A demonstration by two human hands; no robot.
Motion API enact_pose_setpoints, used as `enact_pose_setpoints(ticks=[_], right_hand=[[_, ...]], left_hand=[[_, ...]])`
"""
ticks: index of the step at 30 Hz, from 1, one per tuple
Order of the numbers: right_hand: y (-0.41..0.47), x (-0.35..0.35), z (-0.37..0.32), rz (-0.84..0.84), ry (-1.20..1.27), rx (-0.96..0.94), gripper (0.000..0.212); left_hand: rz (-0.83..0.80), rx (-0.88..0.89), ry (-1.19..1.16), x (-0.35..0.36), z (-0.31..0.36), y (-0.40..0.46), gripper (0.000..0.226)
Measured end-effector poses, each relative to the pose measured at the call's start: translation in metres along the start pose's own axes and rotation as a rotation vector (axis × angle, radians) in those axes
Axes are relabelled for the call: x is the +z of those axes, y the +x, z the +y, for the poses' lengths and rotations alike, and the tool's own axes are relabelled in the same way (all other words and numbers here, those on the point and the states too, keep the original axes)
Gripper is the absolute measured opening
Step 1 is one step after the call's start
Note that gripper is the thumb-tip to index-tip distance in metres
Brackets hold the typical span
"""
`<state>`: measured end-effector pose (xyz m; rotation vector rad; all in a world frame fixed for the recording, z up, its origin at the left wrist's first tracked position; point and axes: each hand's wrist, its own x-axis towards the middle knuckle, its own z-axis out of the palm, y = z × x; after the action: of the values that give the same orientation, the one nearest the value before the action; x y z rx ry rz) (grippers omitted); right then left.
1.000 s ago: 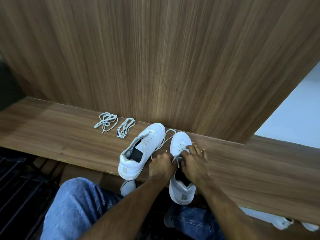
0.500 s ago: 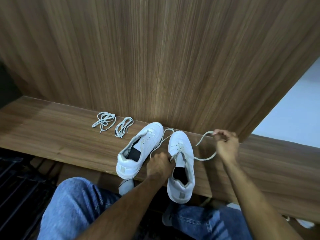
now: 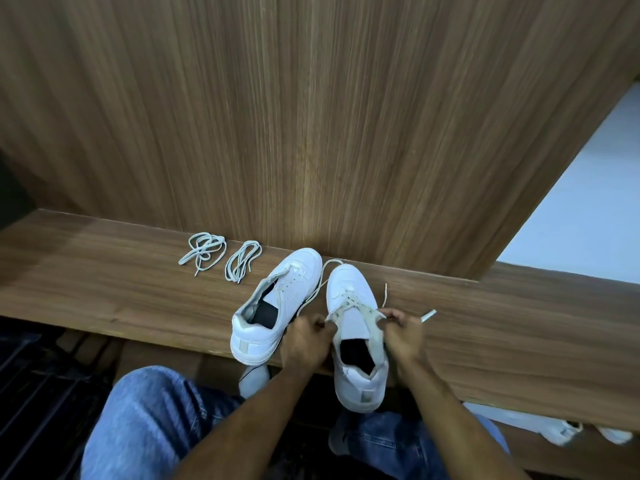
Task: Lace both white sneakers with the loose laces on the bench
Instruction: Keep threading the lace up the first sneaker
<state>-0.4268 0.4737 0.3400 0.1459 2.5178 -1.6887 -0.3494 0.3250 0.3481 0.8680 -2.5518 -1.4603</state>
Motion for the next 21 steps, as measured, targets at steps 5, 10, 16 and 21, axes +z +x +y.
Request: enact_pose_setpoints(ticks=[5,10,16,21], right_hand=[[0.001,-0.009,0.003,-0.070,0.335,0.246,0.019],[-0.003,-0.006,0.005,-0.064,0.325,0.170,0.017],[0.002,-0.009,0.005,-0.131,0.304,0.180,0.016],[0.002,-0.009,0.007,-0.130,0.309,0.167,0.017]], left_hand=[[-0.033,-0.143,-0.373,0.001,-0.017,0.004,0.022],[0.028,0.092,0.055,-0.005,0.001,0.004,0.031],[0.057,0.541,0.694,0.010,0.039,0.023,0.040],[-0.013,0.569,0.861,0.016,0.052,0.034,0.026]])
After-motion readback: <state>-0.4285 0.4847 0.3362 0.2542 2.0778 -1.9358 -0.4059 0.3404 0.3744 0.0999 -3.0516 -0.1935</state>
